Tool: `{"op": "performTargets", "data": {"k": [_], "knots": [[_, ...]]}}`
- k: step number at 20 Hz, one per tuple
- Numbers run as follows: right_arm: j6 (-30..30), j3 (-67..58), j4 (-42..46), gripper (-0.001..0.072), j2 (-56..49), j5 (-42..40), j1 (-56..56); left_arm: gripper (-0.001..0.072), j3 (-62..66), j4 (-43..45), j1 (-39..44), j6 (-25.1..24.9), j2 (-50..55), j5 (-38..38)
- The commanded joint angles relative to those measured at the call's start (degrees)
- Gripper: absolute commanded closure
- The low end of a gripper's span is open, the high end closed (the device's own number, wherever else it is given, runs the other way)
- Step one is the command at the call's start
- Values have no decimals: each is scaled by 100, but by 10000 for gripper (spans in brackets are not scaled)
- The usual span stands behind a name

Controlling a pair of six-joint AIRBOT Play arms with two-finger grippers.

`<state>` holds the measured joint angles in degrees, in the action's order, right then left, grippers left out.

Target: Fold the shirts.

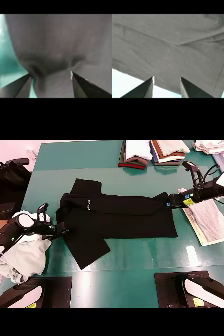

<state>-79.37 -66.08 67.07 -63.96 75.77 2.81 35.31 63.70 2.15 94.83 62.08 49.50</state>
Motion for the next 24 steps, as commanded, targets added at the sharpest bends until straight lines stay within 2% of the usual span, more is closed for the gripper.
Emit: {"op": "performTargets", "data": {"k": [1, 2, 3, 6, 9, 10, 11, 12, 13, 16, 17, 19, 21, 22, 23, 24], "knots": [[72, 11, 28, 322, 15, 107, 28, 385, -22, -380, 0, -85, -11, -339], [186, 13, 57, 322, 15, 225, 103, 599, 37, -352, 0, -85, -28, -282], [256, 15, 61, 323, 15, 372, 240, 667, 153, -323, 0, -166, -46, -149], [278, 435, 61, 322, 114, 627, 1073, 667, 706, -188, 0, -555, -63, 474], [337, 1515, 55, 304, 251, 533, 2304, 667, 968, -177, 0, -737, -195, 634], [358, 1904, 44, 133, 223, 435, 2741, 667, 975, -177, 0, -752, -225, 627], [363, 2214, -15, 108, 153, 348, 3071, 667, 975, -186, 0, -756, -227, 640], [428, 2474, -13, 136, 33, 297, 3318, 667, 973, -186, 0, -778, -225, 643], [544, 2677, -20, 197, -107, 229, 3442, 667, 973, -184, 0, -789, -225, 632], [822, 3014, -667, 212, -448, -138, 3462, 667, 975, -184, 0, -787, -225, 619], [935, 3062, -1086, 254, -529, -291, 3462, 667, 973, -186, 0, -787, -225, 619], [1043, 3064, -1639, 270, -649, -525, 3366, 667, 975, -197, 0, -787, -225, 621], [1047, 3064, -1773, 275, -743, -728, 3075, 667, 975, -203, 0, -787, -225, 601], [1047, 3064, -1759, 326, -789, -800, 2863, 667, 975, -205, 0, -785, -225, 592], [1075, 3064, -1759, 481, -822, -879, 2645, 667, 975, -208, 0, -785, -225, 590], [1185, 3060, -1764, 594, -815, -949, 2439, 667, 977, -229, 0, -787, -227, 603]]}}
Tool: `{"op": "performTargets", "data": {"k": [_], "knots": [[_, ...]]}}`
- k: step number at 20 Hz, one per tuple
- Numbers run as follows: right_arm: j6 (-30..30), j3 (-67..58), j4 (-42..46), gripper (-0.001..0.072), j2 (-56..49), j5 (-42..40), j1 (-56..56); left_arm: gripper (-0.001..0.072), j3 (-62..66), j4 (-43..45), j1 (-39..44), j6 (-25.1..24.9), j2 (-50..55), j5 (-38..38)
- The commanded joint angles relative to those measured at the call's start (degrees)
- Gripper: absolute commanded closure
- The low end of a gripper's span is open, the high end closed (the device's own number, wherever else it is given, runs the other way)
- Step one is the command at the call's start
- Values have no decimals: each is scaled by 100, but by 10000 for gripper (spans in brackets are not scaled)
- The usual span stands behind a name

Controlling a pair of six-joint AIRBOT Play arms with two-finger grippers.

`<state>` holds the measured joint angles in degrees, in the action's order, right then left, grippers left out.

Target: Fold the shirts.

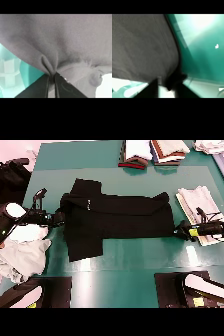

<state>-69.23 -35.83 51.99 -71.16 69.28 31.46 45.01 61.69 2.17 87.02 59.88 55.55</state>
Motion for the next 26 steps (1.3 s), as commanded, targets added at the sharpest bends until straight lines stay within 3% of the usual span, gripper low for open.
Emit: {"op": "performTargets", "data": {"k": [1, 6, 13, 16, 21, 26], "knots": [[269, -33, -247, 693, -72, -306, -640, 668, 46, -24, -2, -7, -7, 52], [308, -1386, -251, 691, 960, -146, -1405, 668, 1097, 103, -2, -4, -916, 264], [291, -4841, -157, 691, 2500, -221, -1561, 668, 4607, 389, -2, -4, -2430, 234], [-109, -5963, 586, 691, 2841, -219, -1561, 668, 6015, 433, -2, 13, -2463, 199], [-678, -7289, 1698, 692, 2710, 566, -1563, 669, 6765, 1158, -2, 256, -2420, 254], [-876, -7978, 1663, 692, 1665, 1589, -1569, 668, 6330, 1451, -2, 415, -1480, 1561]]}}
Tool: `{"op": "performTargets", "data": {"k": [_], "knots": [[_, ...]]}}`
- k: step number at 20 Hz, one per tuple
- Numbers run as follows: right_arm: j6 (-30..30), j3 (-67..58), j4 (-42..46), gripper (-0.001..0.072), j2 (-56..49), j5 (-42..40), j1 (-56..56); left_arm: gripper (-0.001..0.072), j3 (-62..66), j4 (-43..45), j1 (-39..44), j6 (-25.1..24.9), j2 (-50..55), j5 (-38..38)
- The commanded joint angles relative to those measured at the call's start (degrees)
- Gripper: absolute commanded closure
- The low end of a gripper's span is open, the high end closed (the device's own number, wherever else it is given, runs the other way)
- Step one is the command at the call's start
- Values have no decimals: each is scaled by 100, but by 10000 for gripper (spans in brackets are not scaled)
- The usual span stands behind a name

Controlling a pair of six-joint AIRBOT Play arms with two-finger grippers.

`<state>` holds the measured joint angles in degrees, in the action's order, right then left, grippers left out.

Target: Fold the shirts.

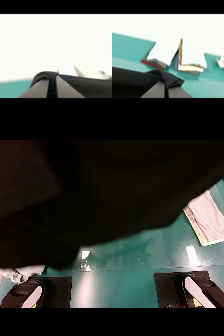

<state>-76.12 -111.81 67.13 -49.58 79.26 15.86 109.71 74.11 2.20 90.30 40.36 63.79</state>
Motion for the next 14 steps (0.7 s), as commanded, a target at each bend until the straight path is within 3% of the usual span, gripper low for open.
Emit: {"op": "performTargets", "data": {"k": [1, 5, 10, 14], "knots": [[-188, -376, 151, 692, -750, 678, -9, 668, -361, 190, -4, 76, 793, 977], [-186, 433, 216, 692, -1755, 706, -116, 667, -1609, 149, -4, 66, 2107, 986], [-188, 2006, 208, 692, -3115, 269, -380, 667, -2472, -105, -4, -238, 3928, 7], [-195, 2120, 186, 692, -4116, -448, -688, 667, -2463, -675, -4, -551, 4885, -758]]}}
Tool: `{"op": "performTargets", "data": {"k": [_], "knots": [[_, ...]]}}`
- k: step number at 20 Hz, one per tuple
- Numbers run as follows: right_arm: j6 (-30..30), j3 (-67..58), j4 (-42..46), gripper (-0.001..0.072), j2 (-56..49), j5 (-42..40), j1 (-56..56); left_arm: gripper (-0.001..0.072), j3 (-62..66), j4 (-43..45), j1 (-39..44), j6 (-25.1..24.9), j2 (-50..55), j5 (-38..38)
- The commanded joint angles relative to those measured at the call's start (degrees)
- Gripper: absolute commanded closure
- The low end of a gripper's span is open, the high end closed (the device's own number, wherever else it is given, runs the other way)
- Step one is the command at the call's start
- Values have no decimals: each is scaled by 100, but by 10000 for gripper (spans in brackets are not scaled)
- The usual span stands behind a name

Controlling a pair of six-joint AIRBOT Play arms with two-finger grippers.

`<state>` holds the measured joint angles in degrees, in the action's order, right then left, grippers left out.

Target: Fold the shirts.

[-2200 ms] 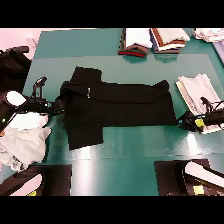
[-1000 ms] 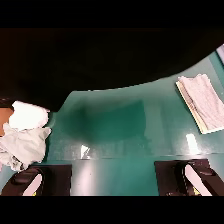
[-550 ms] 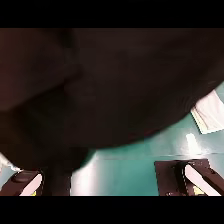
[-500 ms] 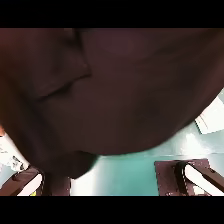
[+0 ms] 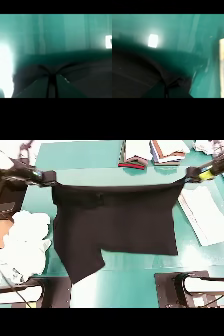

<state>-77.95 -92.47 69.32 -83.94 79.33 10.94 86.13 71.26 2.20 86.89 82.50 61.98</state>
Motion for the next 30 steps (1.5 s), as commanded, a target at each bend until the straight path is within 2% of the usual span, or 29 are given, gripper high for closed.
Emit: {"op": "performTargets", "data": {"k": [1, 3, 6, 9, 16, 17, 18, 19, 23, 27, 30], "knots": [[-11, 2, -31, 692, -874, -501, -273, 667, -101, -426, -4, -210, 754, -695], [-9, -450, -28, 692, -1145, -472, -363, 667, -90, -396, -15, -385, 778, -719], [0, -621, -4, 692, -1102, -402, -387, 667, -61, -179, -22, -638, 774, -31], [-2, -22, 428, 692, -780, -439, -385, 667, -264, 240, -22, -638, 774, 560], [-9, 1335, 557, 690, -452, -511, -313, 663, -894, 380, -22, -627, 780, 614], [-9, 1410, 516, 649, -437, -492, -313, 453, -892, 380, -22, -590, 772, 610], [-9, 1434, 527, 417, -426, -466, -313, 178, -885, 407, -22, -420, 756, 627], [-9, 1423, 525, 364, -398, -424, -313, 158, -887, 496, -22, -195, 708, 675], [-4, 1440, 535, 365, 210, -302, -289, 157, -1250, 859, -22, 175, -120, 1049], [-2, 1447, 522, 366, 1047, -70, -372, 157, -3303, 868, -22, 501, -1932, 1021], [-2, 1447, 525, 366, 1530, -153, -566, 157, -5018, 789, -22, 942, -3318, 1088]]}}
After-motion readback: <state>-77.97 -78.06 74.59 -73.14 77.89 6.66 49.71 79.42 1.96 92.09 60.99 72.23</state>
